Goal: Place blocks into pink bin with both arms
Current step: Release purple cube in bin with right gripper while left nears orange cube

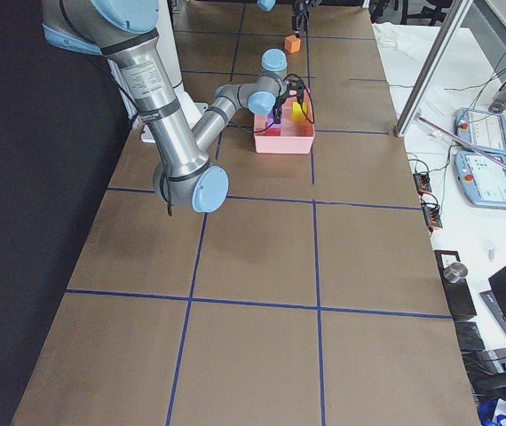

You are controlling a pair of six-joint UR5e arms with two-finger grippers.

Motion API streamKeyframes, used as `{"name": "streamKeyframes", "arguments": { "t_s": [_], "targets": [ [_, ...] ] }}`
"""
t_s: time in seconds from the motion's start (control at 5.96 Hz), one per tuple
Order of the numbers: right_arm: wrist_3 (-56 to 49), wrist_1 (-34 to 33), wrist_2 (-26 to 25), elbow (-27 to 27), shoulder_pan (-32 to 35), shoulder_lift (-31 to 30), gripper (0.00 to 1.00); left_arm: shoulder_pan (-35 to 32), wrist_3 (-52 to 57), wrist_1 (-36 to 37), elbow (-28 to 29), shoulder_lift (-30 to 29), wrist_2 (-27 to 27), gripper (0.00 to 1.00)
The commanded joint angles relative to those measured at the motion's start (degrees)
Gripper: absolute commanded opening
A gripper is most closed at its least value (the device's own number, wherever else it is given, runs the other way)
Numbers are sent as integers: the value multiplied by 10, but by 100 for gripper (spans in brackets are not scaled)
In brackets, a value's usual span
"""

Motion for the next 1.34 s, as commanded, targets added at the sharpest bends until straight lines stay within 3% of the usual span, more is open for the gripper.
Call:
{"name": "streamKeyframes", "arguments": {
  "t_s": [0.0,0.5,0.67,1.01,1.17],
  "targets": [
    [0,-23,-6,-1,9,0,98,-7,18,0,9,1,0,100],
    [-1,-26,-2,7,27,0,100,-43,149,5,60,-2,0,100],
    [-1,-29,21,27,50,-10,100,-50,198,5,83,-3,0,100],
    [-8,-133,47,106,82,-37,100,-53,272,3,135,-10,-27,100],
    [-9,-136,46,122,82,-50,100,-53,316,2,150,-3,-62,100]
  ]
}}
